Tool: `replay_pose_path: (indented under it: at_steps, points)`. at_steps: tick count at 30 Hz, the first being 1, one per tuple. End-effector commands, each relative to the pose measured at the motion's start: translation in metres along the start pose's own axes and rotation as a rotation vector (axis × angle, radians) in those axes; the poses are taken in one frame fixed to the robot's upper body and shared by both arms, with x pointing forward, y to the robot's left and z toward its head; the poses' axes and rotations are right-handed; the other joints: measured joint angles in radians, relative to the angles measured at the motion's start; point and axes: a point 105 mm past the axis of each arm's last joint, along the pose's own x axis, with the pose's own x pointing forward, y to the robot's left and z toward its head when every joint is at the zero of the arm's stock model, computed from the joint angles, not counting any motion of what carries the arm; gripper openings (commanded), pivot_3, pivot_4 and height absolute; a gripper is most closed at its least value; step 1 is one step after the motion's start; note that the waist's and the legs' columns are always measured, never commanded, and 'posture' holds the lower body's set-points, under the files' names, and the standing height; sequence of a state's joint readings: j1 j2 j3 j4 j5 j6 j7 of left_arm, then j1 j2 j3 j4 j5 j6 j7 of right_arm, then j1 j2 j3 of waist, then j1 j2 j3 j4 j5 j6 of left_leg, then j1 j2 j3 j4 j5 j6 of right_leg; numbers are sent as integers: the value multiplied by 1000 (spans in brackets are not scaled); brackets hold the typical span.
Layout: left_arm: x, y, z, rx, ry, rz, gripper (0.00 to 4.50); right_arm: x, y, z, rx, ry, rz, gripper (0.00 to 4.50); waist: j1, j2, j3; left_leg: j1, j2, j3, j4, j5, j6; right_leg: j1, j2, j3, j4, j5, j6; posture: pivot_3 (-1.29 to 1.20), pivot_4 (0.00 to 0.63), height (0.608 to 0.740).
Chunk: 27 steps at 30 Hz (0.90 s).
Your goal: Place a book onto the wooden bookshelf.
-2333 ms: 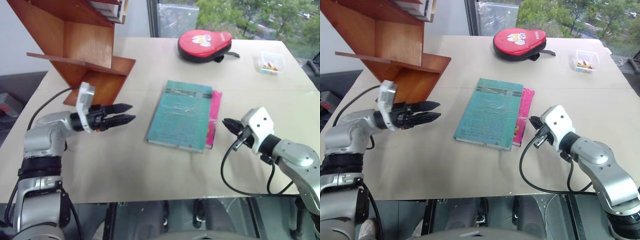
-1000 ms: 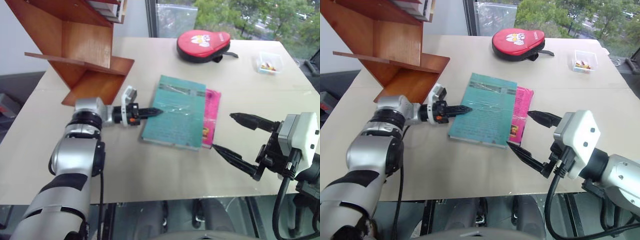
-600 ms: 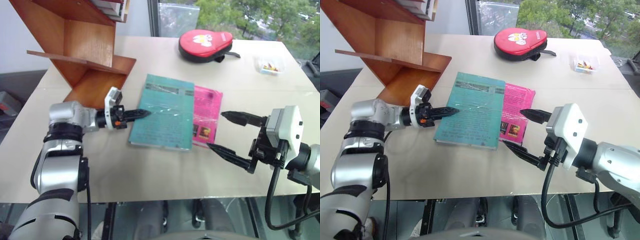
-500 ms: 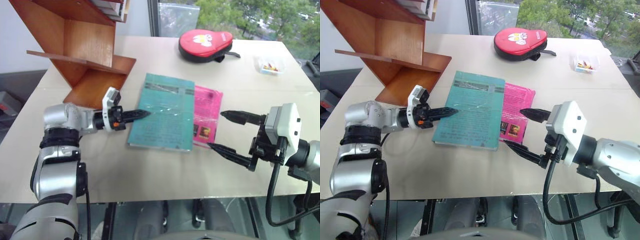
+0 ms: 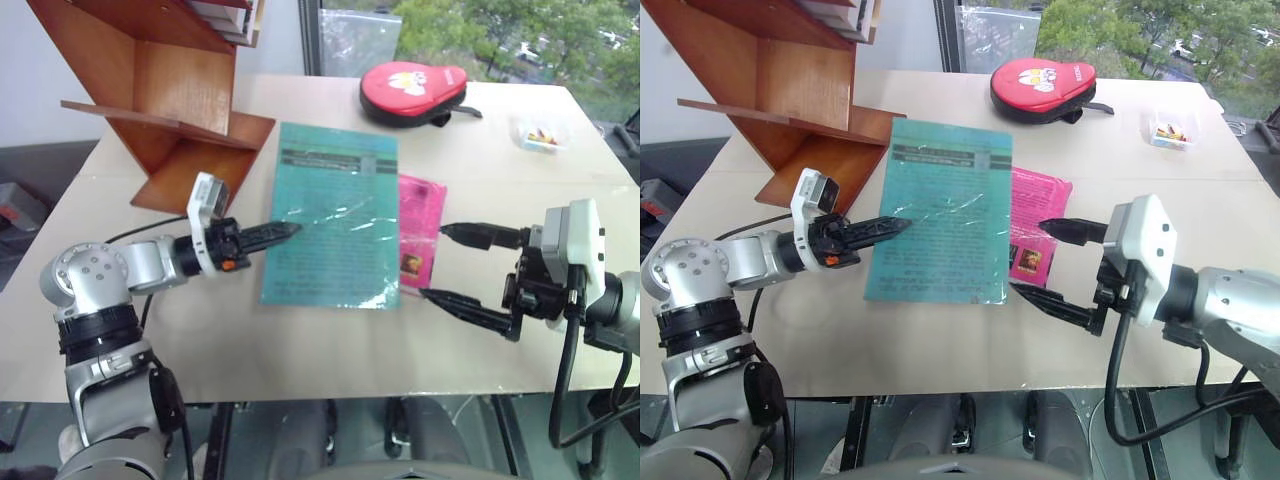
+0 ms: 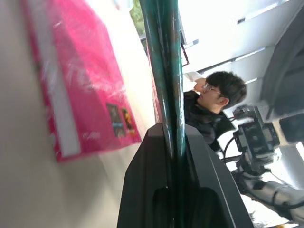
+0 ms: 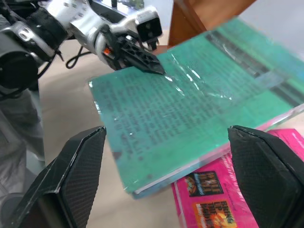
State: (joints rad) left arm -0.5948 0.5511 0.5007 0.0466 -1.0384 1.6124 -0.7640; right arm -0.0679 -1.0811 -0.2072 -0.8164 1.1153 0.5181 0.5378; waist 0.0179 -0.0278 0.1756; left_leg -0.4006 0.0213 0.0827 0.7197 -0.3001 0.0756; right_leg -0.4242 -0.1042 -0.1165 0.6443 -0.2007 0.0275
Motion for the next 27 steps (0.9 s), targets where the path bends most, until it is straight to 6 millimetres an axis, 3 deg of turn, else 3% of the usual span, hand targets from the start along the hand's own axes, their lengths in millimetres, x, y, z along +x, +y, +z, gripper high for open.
replay_pose_path:
  at_steps: [1,7,10,14,16,19,23,27]
  points:
    - [12,-43,8,295,-35,-41,69,-6,-7,10,-49,-18,-25,4208,0,0,0,1,0,0,0,0,0,1,0,0,0,0,0,0,150,740]
    - [28,-80,28,706,-113,-49,69,-13,-13,10,-51,-31,-54,4208,-1,1,0,3,0,0,-1,0,-1,3,1,-1,0,0,0,0,150,740]
    - [36,-96,38,1049,-96,-26,69,-15,-15,9,-58,-30,-56,4208,0,2,0,4,-1,1,-1,0,-1,3,5,0,0,0,-1,0,150,740]
    - [40,-116,67,1511,-144,28,69,-16,-19,6,-64,-36,-63,4208,4,3,0,3,-1,1,-1,0,-1,3,5,-1,-1,0,-1,0,150,740]
    - [36,-134,92,1853,-172,100,69,-16,-21,5,-64,-46,-66,4208,7,3,0,3,-1,1,-1,0,-1,3,6,-1,-1,0,-1,0,150,740]
    - [23,-155,116,2147,-169,161,69,-14,-23,3,-65,-57,-62,4208,5,4,0,2,0,2,-1,0,0,2,8,-4,-3,0,-1,0,150,740]
    - [-8,-154,131,2286,-12,221,69,-10,-27,3,-70,-72,-48,4208,-3,6,0,3,0,4,-3,-1,2,2,8,-3,-4,0,0,0,150,740]
    - [-41,-137,133,2235,210,266,69,-9,-32,2,-78,-76,-36,4208,-4,9,2,2,1,6,-4,-1,2,-1,9,-2,-3,0,0,0,150,740]
